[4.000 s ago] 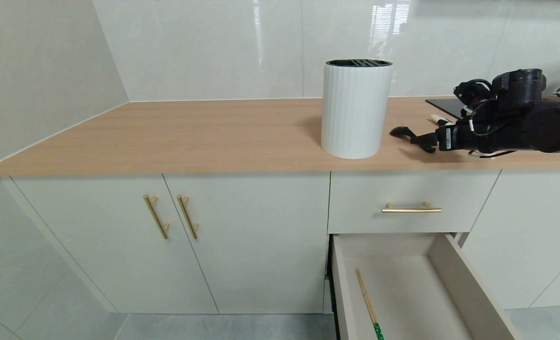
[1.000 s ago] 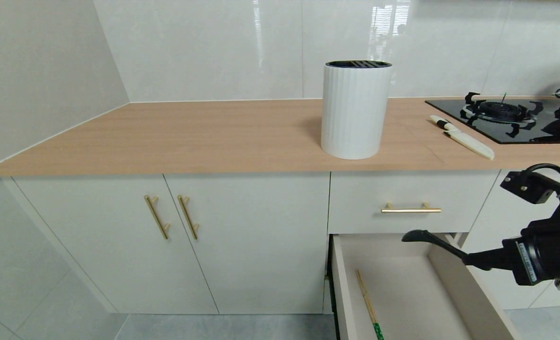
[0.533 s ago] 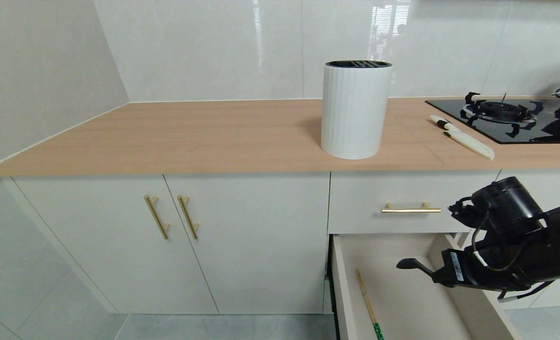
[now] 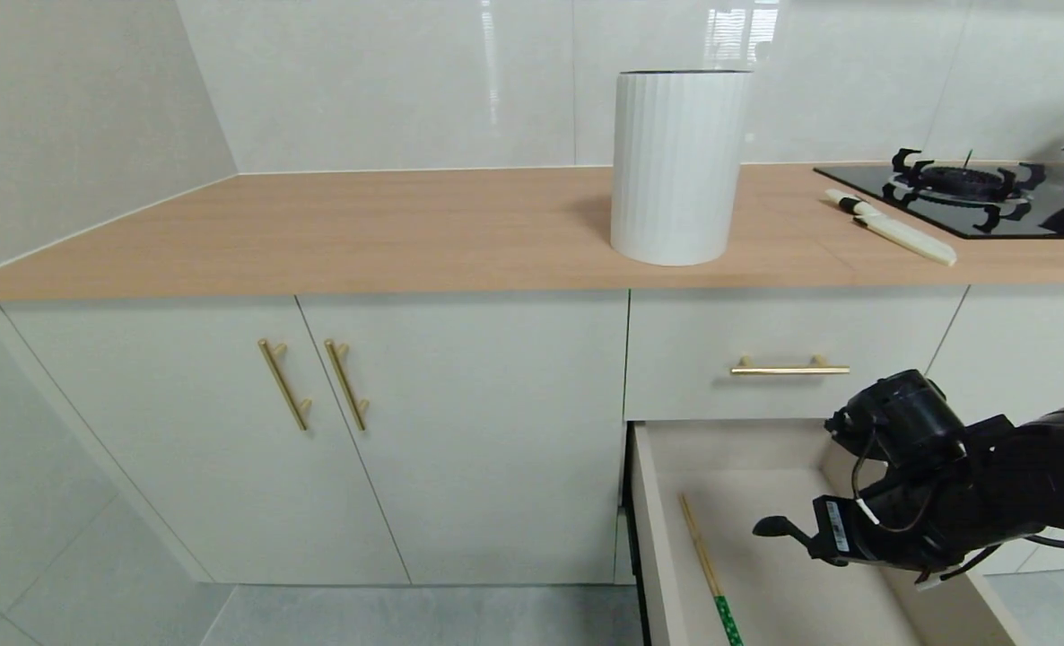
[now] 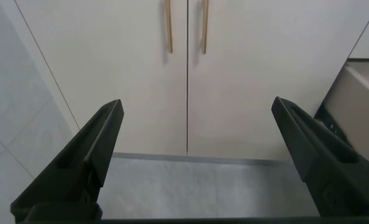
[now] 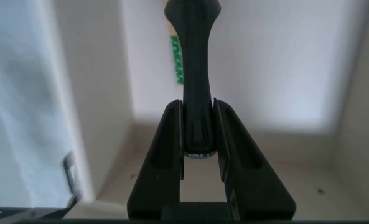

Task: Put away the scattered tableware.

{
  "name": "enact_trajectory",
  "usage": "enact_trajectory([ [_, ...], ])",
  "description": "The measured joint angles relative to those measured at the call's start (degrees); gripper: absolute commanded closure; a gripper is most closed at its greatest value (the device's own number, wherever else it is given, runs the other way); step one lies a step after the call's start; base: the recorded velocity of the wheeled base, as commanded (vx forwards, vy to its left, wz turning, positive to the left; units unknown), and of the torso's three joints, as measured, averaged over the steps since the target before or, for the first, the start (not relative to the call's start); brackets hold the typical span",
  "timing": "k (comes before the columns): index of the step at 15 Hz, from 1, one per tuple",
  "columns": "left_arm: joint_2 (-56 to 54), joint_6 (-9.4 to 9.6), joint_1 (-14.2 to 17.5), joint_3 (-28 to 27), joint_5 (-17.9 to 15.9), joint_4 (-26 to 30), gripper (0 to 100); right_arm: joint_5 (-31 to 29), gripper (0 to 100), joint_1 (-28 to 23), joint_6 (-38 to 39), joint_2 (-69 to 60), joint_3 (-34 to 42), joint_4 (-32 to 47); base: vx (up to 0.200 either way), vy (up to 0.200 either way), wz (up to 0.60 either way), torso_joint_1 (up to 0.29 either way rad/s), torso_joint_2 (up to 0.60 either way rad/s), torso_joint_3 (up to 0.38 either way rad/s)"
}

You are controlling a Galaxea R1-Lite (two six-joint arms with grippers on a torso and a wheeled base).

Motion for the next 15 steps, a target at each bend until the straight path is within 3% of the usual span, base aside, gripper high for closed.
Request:
enact_trajectory([
  [4, 0.00, 0.00, 0.00, 0.00, -0.06, -0.05, 0, -0.15, 100, 0.00, -0.24, 1.51, 0.57, -4.91, 0.000, 0.000, 0.00, -0.027, 0.32, 0.281],
  [10, 0.00, 0.00, 0.00, 0.00, -0.06, -0.05, 0, -1.37, 100, -0.06, -4.63, 7.88, 1.45, -16.55, 0.000, 0.000, 0.00, -0.002, 0.02, 0.013],
  [15, 0.00, -0.02, 0.00, 0.00, -0.06, -0.05, 0, -8.27, 100, -0.17, -5.12, 17.58, 1.40, -24.23, 0.000, 0.000, 0.00, 0.000, 0.00, 0.000],
])
